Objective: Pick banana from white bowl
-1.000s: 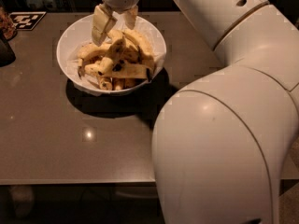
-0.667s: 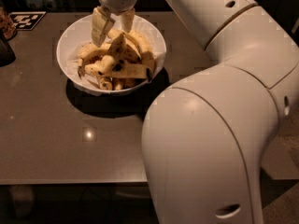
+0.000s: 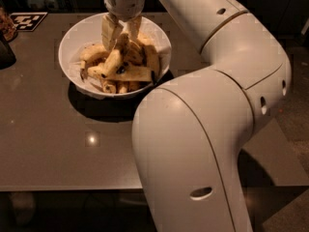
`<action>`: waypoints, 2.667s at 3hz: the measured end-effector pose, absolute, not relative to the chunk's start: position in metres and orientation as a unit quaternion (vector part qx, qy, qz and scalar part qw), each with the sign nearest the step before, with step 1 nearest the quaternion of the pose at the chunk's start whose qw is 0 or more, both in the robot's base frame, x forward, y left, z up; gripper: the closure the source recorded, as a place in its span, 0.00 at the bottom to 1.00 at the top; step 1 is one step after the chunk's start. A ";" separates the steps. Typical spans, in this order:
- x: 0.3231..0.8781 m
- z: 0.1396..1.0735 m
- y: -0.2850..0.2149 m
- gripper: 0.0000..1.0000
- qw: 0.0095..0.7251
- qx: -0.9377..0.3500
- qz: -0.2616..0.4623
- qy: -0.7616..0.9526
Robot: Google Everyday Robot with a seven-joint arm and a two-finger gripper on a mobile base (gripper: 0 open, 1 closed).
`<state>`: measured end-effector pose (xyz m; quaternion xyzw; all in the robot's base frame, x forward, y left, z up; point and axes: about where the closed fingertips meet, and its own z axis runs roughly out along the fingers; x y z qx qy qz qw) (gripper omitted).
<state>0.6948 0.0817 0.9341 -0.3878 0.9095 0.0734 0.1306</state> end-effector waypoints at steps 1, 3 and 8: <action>0.701 0.926 0.078 0.59 0.131 -0.387 0.069 0.910; 0.702 0.934 0.081 1.00 0.151 -0.400 0.075 0.901; 0.624 0.994 0.064 1.00 0.170 -0.502 0.248 0.811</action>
Offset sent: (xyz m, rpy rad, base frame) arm 0.0059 -0.0031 -0.0077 -0.0072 -0.0033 -0.0035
